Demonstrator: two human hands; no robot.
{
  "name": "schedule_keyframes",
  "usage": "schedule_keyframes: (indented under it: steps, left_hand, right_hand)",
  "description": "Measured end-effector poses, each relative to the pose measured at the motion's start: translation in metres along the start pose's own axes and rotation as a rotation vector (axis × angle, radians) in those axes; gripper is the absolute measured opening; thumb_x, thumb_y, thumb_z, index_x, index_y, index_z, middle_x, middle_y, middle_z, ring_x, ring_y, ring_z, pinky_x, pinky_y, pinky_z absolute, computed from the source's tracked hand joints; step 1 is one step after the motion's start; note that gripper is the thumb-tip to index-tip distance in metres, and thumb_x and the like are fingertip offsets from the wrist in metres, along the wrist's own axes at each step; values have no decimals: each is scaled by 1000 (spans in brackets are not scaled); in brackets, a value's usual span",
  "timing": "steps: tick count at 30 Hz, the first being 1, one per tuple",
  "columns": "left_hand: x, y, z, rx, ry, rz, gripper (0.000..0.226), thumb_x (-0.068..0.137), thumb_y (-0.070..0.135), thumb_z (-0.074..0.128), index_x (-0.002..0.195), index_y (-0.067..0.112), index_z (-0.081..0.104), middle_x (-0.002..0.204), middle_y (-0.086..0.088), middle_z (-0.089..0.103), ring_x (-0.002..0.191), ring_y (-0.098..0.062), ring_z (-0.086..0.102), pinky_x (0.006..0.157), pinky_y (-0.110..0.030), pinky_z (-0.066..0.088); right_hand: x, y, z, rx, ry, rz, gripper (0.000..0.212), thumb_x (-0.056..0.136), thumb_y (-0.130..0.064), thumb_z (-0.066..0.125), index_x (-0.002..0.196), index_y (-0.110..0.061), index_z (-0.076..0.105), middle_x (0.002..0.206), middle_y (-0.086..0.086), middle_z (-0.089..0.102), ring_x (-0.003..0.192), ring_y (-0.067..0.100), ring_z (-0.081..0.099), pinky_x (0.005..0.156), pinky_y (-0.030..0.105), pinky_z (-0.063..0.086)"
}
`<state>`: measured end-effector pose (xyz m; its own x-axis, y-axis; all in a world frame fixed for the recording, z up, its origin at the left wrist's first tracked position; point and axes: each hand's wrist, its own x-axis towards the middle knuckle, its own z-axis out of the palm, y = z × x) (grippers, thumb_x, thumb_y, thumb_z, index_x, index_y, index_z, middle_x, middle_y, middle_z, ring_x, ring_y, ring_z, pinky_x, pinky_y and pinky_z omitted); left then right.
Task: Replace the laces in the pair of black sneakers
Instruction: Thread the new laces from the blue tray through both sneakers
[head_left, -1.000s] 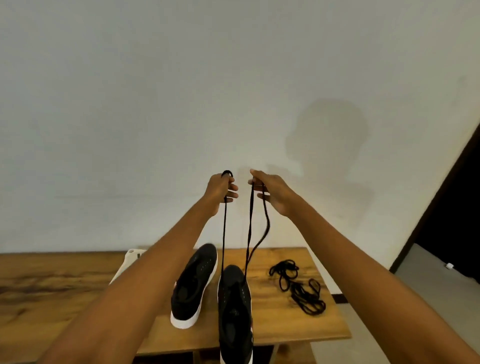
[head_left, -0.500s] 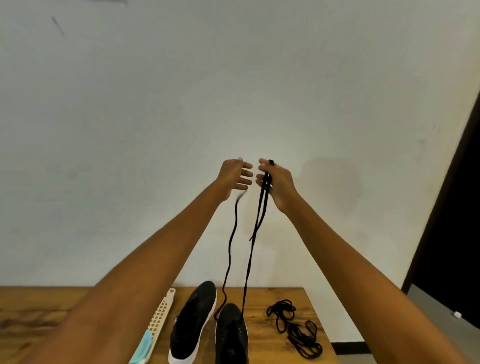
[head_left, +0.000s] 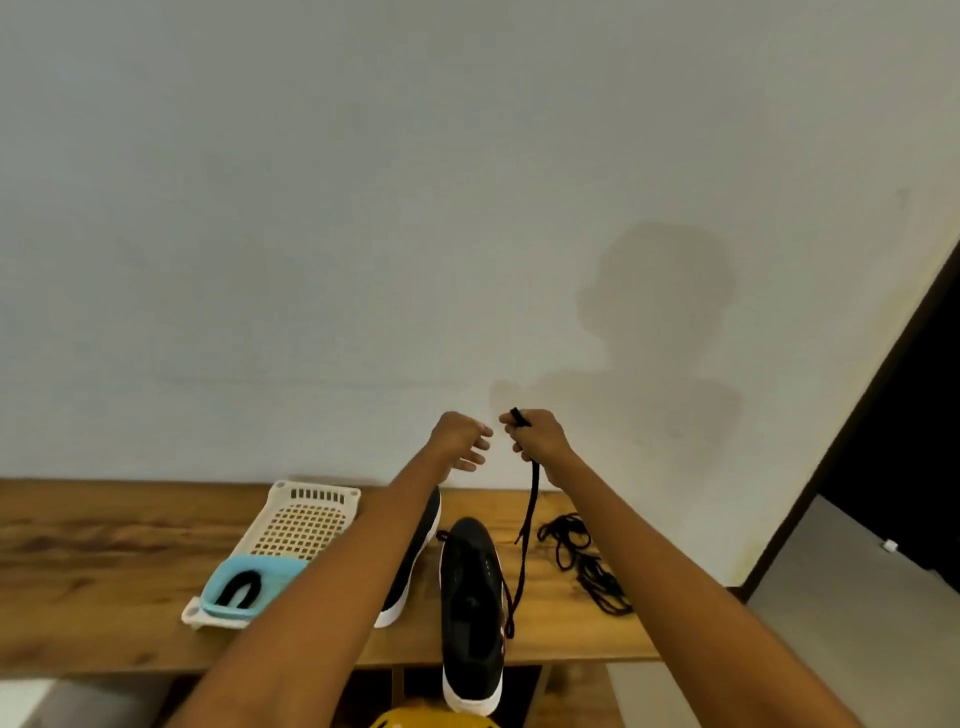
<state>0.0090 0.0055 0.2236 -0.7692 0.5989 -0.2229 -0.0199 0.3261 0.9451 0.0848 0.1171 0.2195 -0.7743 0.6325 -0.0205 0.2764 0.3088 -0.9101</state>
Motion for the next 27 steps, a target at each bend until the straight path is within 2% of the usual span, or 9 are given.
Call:
schedule_keyframes:
  steps: [3, 7, 9, 11, 15, 19, 23, 25, 27]
  left_hand:
    - [20, -51, 13, 33, -17, -88, 22, 96, 10, 47, 107, -1, 62, 83, -8, 59, 61, -18, 54, 55, -24, 46]
    - [47, -117, 26, 118, -9, -166, 14, 92, 4, 50, 89, 6, 63, 78, -6, 57, 64, -17, 55, 55, -25, 45]
    - [57, -143, 30, 280, 24, -112, 14, 89, 4, 57, 78, 12, 62, 80, -3, 55, 77, -20, 57, 62, -26, 44]
    - [63, -165, 35, 505, -1, -88, 27, 86, 12, 65, 65, 17, 50, 74, 1, 49, 75, -18, 54, 65, -24, 42]
    - [67, -201, 43, 705, -11, -121, 28, 87, 32, 64, 90, 5, 60, 94, -11, 60, 85, -23, 61, 72, -31, 48]
    - [71, -206, 45, 632, 76, -139, 23, 88, 27, 64, 83, 5, 62, 84, -11, 64, 84, -26, 64, 67, -32, 49]
    - [76, -214, 34, 366, 179, -84, 35, 93, 15, 55, 61, 2, 54, 57, -3, 47, 56, -16, 46, 53, -27, 34]
    - [72, -219, 30, 183, 139, -118, 35, 97, 13, 46, 63, 10, 46, 65, -3, 46, 64, -14, 44, 55, -24, 32]
    - [70, -224, 29, -130, 131, -210, 29, 99, 11, 38, 73, 12, 48, 84, -6, 55, 77, -15, 53, 65, -24, 41]
  right_hand:
    - [9, 45, 19, -62, -43, 59, 28, 94, -2, 45, 116, -3, 62, 92, 8, 58, 63, 11, 51, 54, 21, 39]
    - [21, 98, 46, -172, -116, 128, 31, 93, 3, 43, 117, -1, 61, 79, -2, 55, 61, 6, 46, 50, 13, 37]
    - [23, 120, 57, -187, -146, 159, 31, 94, 1, 43, 120, 0, 60, 82, -4, 55, 62, 3, 45, 52, 13, 35]
    - [25, 141, 67, -213, -182, 196, 30, 95, -2, 42, 120, -2, 60, 82, -2, 55, 60, 5, 46, 50, 13, 36]
    - [23, 170, 84, -269, -218, 227, 31, 95, -4, 45, 122, -3, 60, 98, 5, 60, 76, 16, 57, 64, 25, 46]
    - [19, 184, 90, -374, -254, 188, 34, 90, -16, 60, 122, -6, 58, 116, 11, 62, 102, 24, 60, 84, 34, 49]
    - [11, 194, 100, -635, -353, 115, 38, 83, -30, 64, 115, -10, 56, 116, 7, 55, 103, 25, 56, 76, 33, 47]
    - [8, 198, 105, -673, -275, 87, 30, 88, -24, 57, 115, -9, 57, 113, 9, 58, 100, 26, 58, 70, 30, 42]
    - [6, 200, 106, -649, -201, 114, 21, 91, -16, 53, 109, -6, 59, 99, 10, 60, 95, 29, 60, 65, 30, 40]
